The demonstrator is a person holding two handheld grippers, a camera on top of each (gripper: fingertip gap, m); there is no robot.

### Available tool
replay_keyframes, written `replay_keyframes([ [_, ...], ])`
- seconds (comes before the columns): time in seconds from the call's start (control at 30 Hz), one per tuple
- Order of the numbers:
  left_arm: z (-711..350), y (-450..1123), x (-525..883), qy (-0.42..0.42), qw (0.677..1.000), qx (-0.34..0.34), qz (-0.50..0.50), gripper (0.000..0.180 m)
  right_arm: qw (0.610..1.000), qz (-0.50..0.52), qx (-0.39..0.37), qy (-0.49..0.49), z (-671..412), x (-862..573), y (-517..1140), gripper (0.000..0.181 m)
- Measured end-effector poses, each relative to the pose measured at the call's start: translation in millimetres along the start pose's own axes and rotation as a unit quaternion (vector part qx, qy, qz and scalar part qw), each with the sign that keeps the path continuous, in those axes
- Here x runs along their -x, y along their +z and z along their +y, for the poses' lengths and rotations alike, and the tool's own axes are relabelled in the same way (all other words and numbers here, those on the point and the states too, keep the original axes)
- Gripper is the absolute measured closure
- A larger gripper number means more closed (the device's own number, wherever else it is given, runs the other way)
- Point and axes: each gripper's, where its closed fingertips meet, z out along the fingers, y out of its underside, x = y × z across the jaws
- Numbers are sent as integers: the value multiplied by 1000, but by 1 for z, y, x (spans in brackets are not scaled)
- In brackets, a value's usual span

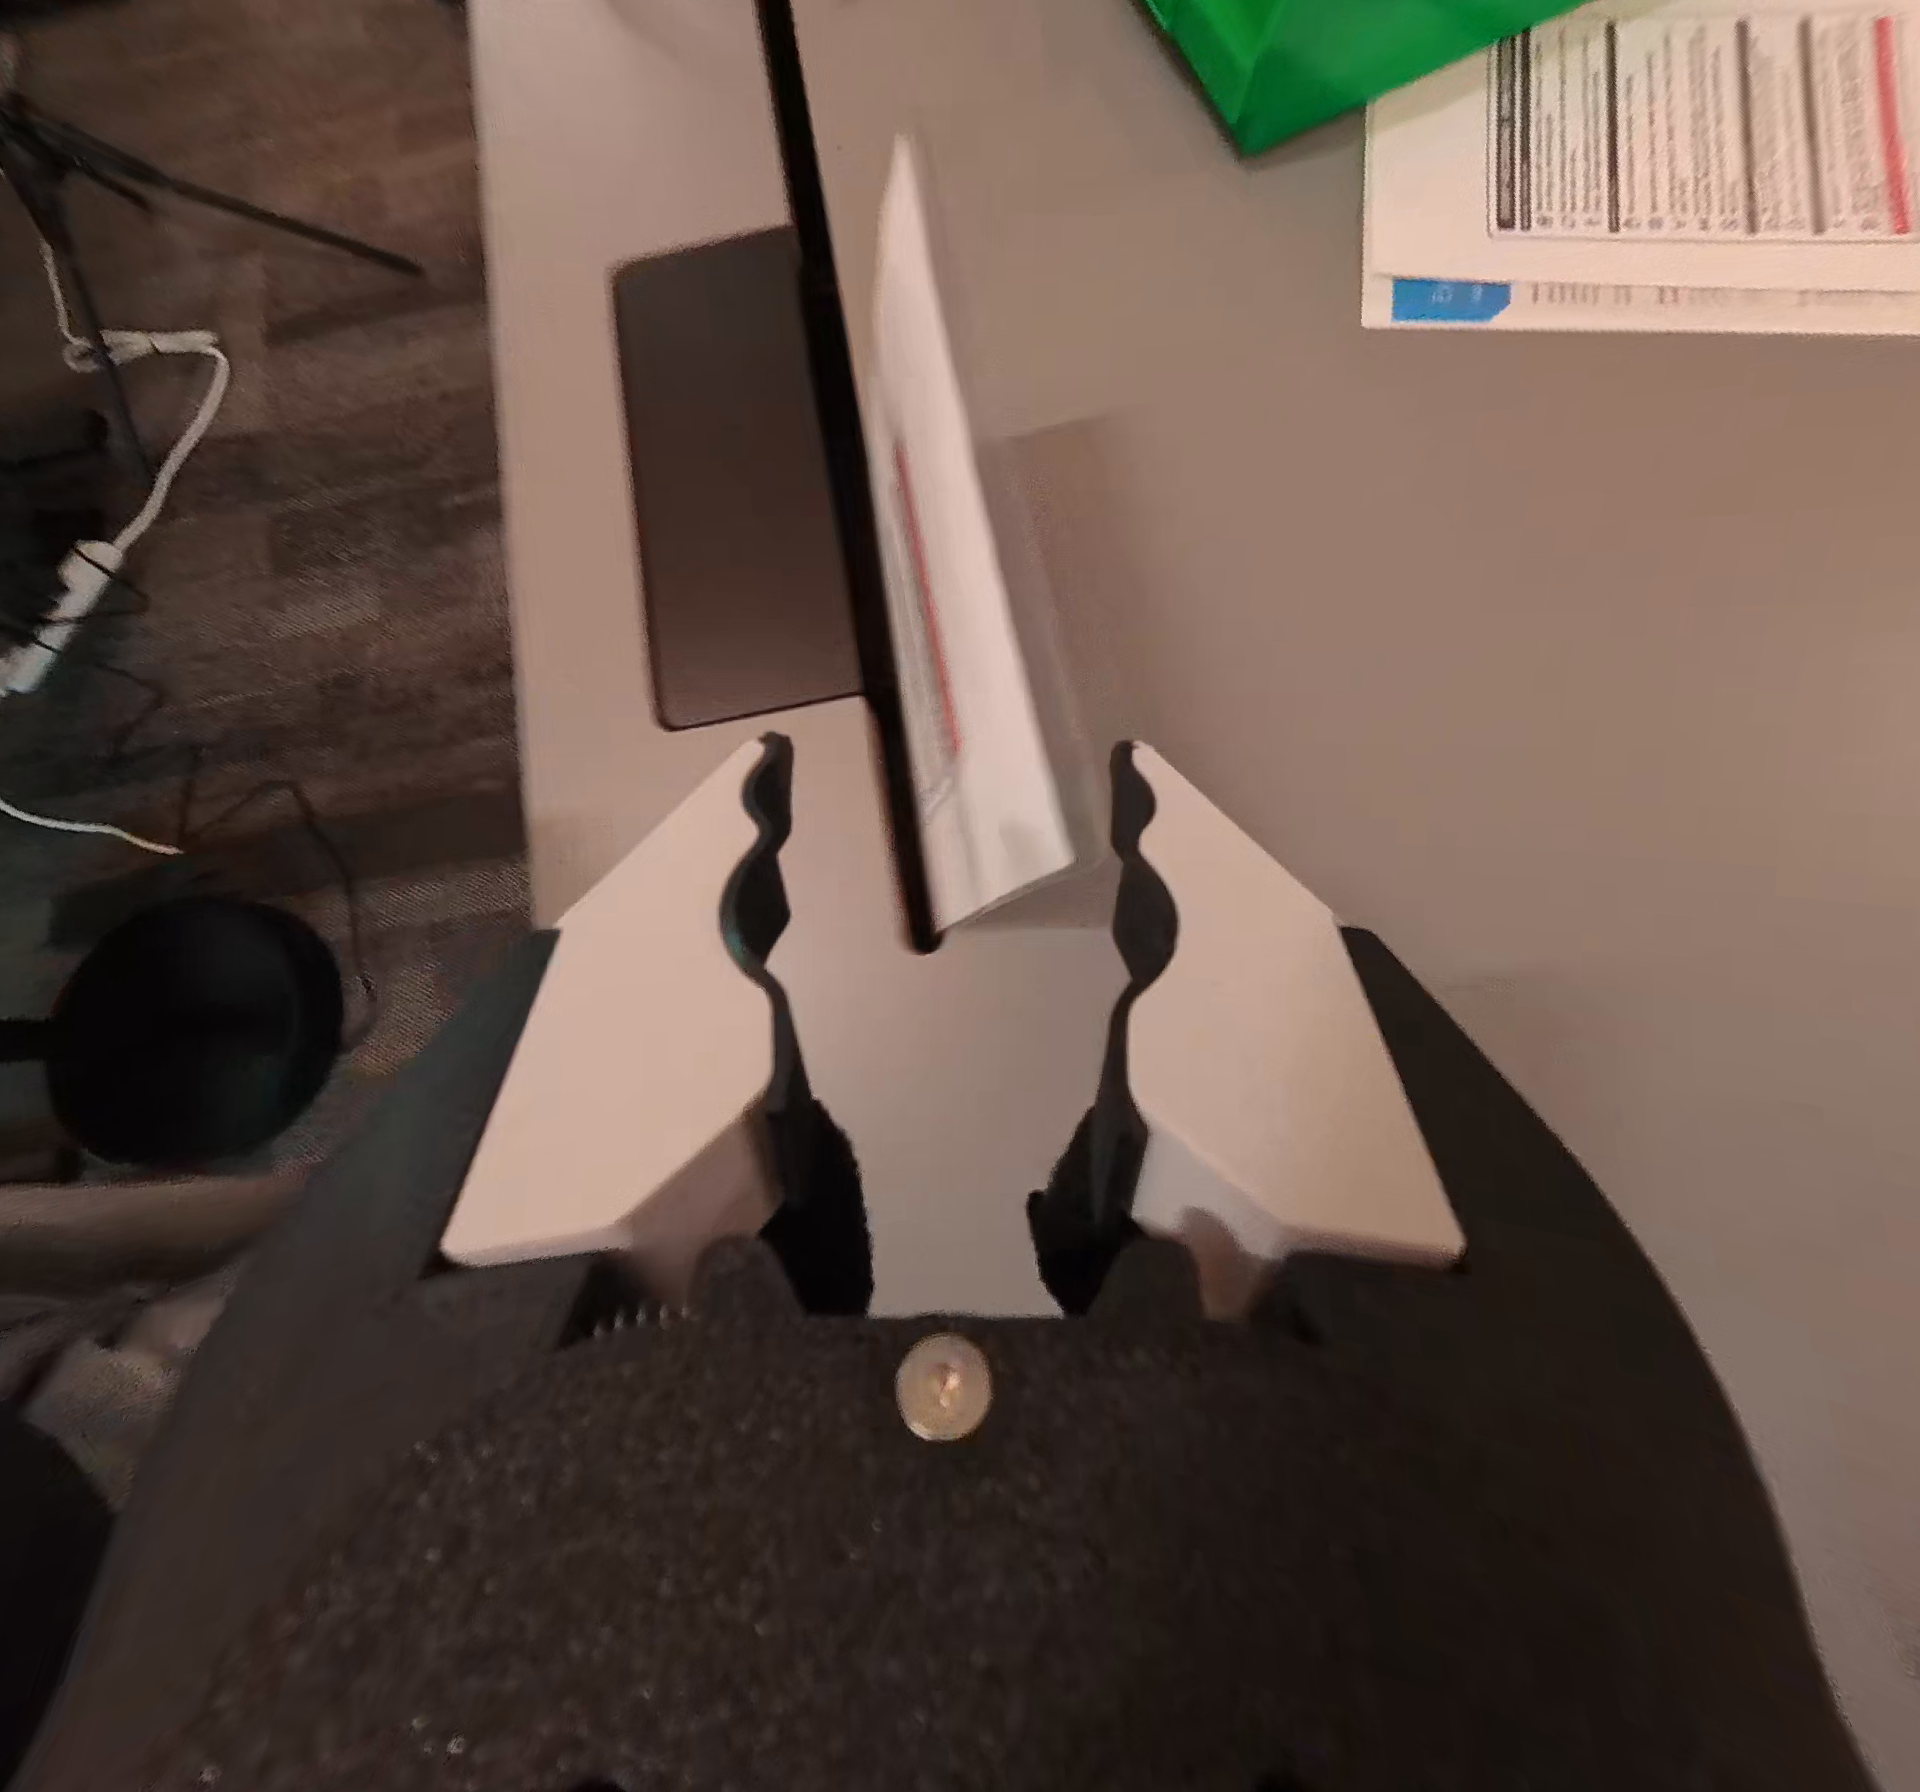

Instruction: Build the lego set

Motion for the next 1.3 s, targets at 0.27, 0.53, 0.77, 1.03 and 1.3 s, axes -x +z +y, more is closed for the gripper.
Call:
replay_keyframes([
  [0.27, -74, 85, 109, 37, 996, 47, 65, 141, 985, -140, -19, 104, 27, -12, 65, 181],
  [0.53, -155, 160, 182, 100, 985, 62, 123, 134, 969, -135, -173, 115, -89, -53, 1, 181],
  [0.77, -213, 207, 166, 171, 973, 29, 149, 144, 962, -78, -209, 159, -148, -169, -32, 181],
  [1.03, -234, 232, 150, 195, 971, 19, 136, 159, 929, -109, -198, 293, -145, -306, 67, 181],
  [1.3, -186, 210, 189, 179, 976, 81, 92, 160, 966, 10, -47, 255, -90, -403, 184, 181],
])
